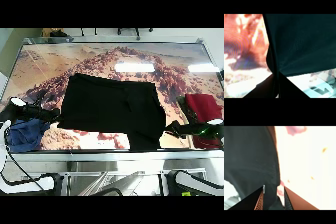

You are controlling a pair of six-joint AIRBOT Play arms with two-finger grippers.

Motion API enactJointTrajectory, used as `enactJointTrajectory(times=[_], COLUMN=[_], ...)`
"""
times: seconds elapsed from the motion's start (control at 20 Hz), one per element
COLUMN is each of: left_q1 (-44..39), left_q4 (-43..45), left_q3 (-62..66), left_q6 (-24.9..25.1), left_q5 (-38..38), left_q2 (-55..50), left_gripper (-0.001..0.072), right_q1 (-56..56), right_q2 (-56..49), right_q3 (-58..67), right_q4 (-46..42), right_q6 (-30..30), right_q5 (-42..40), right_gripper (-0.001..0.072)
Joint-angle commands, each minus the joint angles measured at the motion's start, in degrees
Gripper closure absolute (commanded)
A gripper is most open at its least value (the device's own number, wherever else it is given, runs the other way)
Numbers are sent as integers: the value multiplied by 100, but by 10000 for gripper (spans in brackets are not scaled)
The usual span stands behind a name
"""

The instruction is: Fold the shirts.

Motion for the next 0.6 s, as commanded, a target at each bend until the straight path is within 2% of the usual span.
enactJointTrajectory(times=[0.0,0.2,0.25,0.3,0.45,0.55], left_q1=[4,4,4,4,9,44], left_q4=[4,4,2,-28,-557,-1700], left_q3=[7,7,7,24,468,1049], left_q6=[4,7,4,7,184,400], left_q5=[7,7,7,-22,-839,-1314], left_q2=[-7,-4,-4,0,267,898], left_gripper=[692,692,693,692,694,694], right_q1=[321,664,660,649,645,638], right_q2=[-131,-363,-369,-365,-87,481], right_q3=[-168,-155,-118,-20,715,1716], right_q4=[109,608,887,1154,2415,3383], right_q6=[-81,-339,-533,-654,-1108,-1202], right_q5=[-417,-1128,-1167,-1108,105,636], right_gripper=[404,430,598,689,689,688])
